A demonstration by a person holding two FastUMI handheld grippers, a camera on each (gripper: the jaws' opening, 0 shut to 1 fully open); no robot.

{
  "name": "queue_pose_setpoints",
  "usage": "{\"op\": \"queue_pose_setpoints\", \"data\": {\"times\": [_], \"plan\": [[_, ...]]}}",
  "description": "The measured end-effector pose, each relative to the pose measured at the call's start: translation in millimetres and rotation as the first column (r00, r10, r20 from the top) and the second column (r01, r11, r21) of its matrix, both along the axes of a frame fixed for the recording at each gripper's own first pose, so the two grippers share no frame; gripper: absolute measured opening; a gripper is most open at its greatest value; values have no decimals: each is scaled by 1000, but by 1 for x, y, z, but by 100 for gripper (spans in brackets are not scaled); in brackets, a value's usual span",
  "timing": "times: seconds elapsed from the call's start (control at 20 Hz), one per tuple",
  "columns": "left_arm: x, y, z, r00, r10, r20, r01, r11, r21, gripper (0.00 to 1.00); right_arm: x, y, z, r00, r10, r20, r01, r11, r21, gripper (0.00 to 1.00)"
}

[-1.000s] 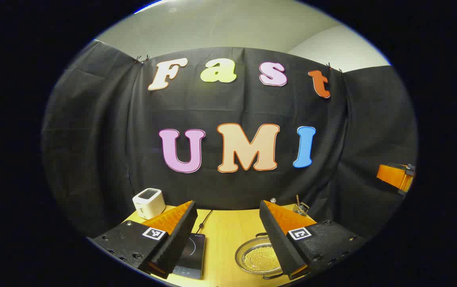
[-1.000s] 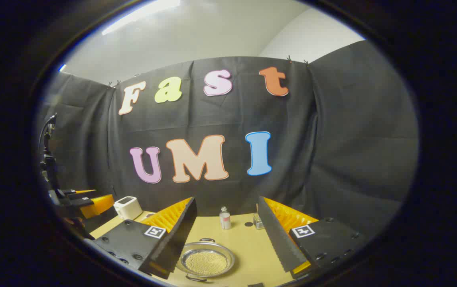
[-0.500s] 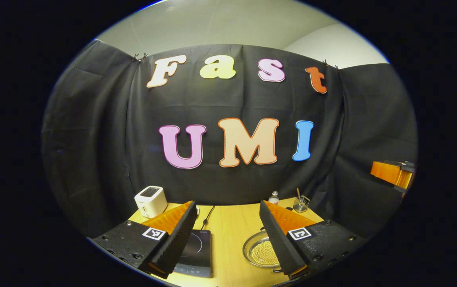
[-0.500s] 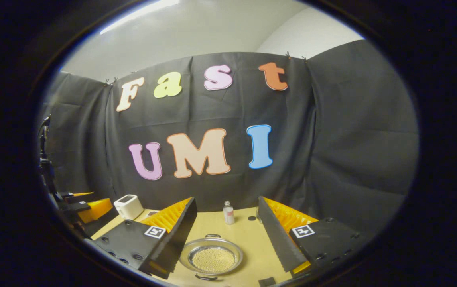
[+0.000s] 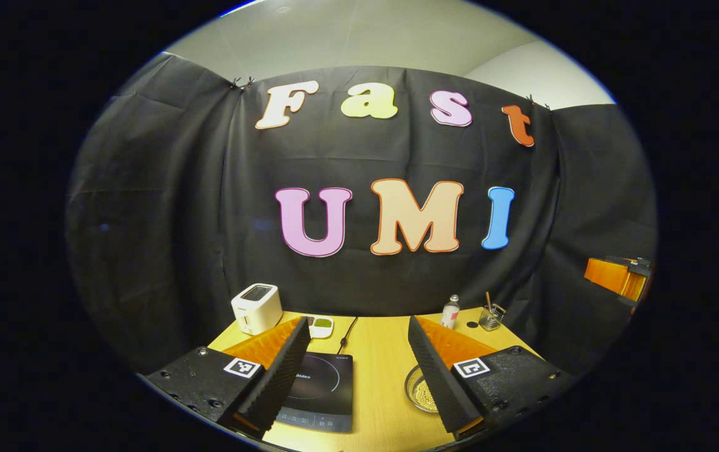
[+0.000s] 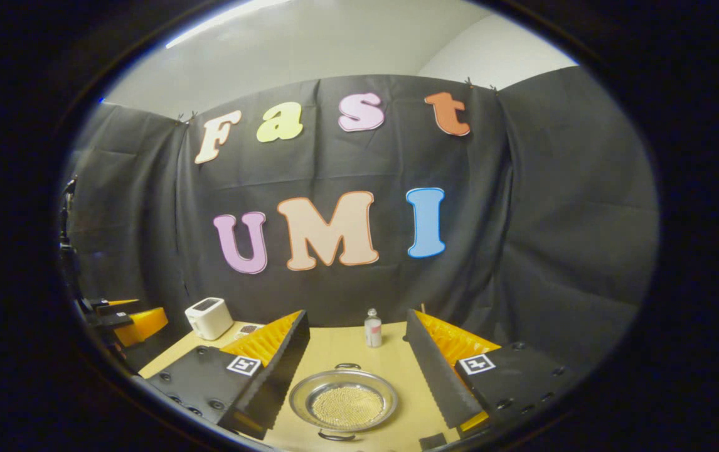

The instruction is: First push the handle of the pot to place it horizontally, then grasp the pot with both hands and set it on the induction cooktop.

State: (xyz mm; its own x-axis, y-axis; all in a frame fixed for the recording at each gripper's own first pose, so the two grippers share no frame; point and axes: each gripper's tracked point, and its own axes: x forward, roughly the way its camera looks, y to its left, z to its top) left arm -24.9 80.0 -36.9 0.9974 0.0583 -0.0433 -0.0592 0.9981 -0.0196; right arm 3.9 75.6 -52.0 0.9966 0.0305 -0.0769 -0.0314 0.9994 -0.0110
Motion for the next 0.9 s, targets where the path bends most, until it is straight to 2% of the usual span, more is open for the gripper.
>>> {"op": "queue_pose_setpoints", "data": {"times": [0.2, 0.3, 0.35, 0.45, 0.5, 0.6, 0.65, 0.7, 0.75, 0.85, 0.9], "plan": [[-1, 13, -10, 1000, 30, -10, -30, 999, -11, 92, 0, 6, -18, 1000, 8, -25, -9, 999, -39, 96], [-1, 18, -15, 999, 41, -12, -41, 999, 1, 96, -2, 9, -30, 999, 2, -41, -3, 999, -43, 90], [-1, 20, -19, 999, 44, -15, -44, 999, 7, 96, -3, 10, -36, 999, 1, -50, -3, 999, -36, 95], [3, 23, -22, 999, 47, -16, -47, 999, 13, 96, -2, 12, -48, 998, -5, -67, 4, 1000, -18, 91], [4, 22, -24, 999, 46, -16, -46, 999, 14, 96, -3, 12, -51, 997, -8, -74, 7, 1000, -7, 80], [5, 22, -29, 999, 41, -17, -41, 999, 15, 96, -5, 12, -58, 996, -22, -88, 22, 1000, 8, 67], [6, 22, -31, 999, 37, -19, -36, 999, 14, 93, -5, 11, -58, 996, -31, -87, 32, 999, 15, 63], [8, 21, -33, 999, 31, -21, -30, 999, 12, 96, -4, 12, -60, 996, -36, -84, 38, 999, 18, 51], [9, 21, -36, 999, 26, -25, -26, 1000, 9, 93, -5, 10, -60, 996, -47, -76, 48, 999, 12, 40], [11, 24, -40, 999, 21, -33, -21, 1000, 9, 96, -4, 3, -59, 994, -89, -63, 90, 996, 8, 16], [12, 26, -40, 999, 23, -35, -22, 1000, 10, 96, -2, 9, -64, 994, -82, -72, 83, 997, 4, 4]]}}
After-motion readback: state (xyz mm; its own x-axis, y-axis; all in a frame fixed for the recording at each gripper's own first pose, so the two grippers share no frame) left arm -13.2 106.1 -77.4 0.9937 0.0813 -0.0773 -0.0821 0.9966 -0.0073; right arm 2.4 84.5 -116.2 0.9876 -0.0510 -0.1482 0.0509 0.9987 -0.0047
